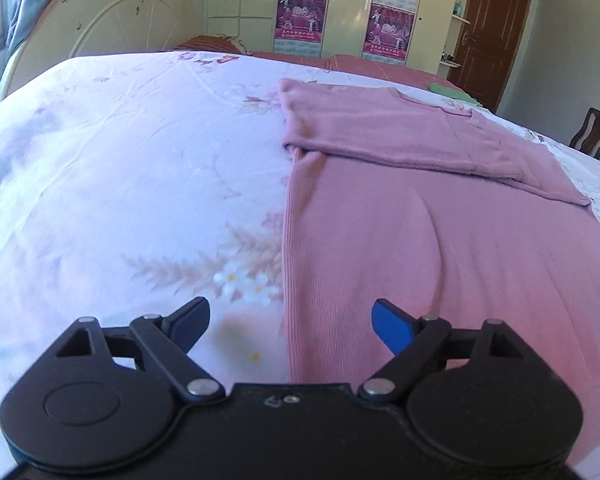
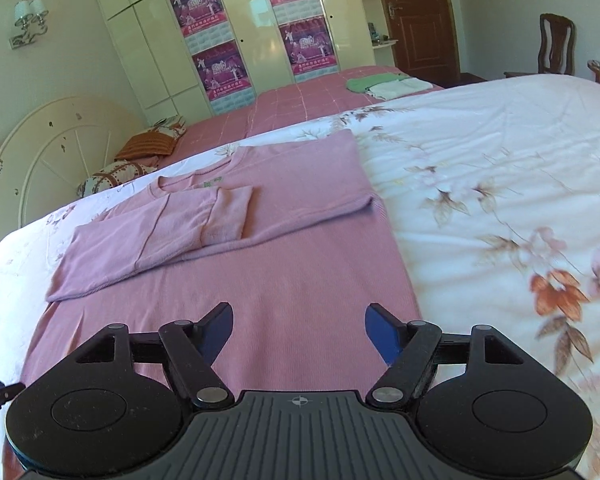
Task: Fold small clothes
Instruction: 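Open the right gripper and lift both tools away from the sweatshirt, then move both grippers to the sweatshirt hem and close them on it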
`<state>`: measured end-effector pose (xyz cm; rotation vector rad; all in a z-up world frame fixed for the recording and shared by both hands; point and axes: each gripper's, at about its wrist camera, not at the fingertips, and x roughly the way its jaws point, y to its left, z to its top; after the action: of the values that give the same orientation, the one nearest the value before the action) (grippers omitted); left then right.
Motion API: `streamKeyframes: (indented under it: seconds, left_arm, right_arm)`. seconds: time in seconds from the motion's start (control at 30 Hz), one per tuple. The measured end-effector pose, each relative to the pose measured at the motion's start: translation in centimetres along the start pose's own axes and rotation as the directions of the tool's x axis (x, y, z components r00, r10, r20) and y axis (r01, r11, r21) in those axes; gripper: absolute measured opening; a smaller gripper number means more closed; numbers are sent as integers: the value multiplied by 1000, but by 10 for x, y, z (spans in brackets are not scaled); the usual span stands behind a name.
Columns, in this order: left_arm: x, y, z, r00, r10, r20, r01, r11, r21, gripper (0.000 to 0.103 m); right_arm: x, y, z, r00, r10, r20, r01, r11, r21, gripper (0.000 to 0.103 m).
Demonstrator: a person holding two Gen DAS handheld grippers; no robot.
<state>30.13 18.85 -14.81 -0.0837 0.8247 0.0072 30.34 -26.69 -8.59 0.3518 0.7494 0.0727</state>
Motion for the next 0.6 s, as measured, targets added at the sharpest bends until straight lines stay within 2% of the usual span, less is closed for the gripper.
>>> streamKeyframes:
  seconds: [0.13, 0.27, 0.4, 0.53, 0.6]
  left_arm:
    - [-25, 3, -26, 1000, -8, -23, 7, 999, -52, 83]
    - [-47, 6, -47, 997, -76, -34, 70, 986, -152, 74]
    - [-60, 8, -61, 993, -106, -45, 95, 975, -201, 70]
    - [-62, 17, -68, 984, -172, -48, 154, 953, -262, 64]
    - [-60, 26, -68, 978, -206, -38, 184, 932, -312, 63]
  right_arm:
    - [-35, -22, -17, 1000, 26, 3, -26, 998, 50, 72]
    - [-69, -47, -36, 998, 57, -9, -57, 996, 64, 72]
    - [-96, -75, -56, 994, 100, -33, -96, 990, 105, 72]
    - [-103, -106, -73, 982, 175, -66, -156, 962, 222, 72]
    - [-100, -116, -80, 973, 217, -78, -189, 943, 276, 72]
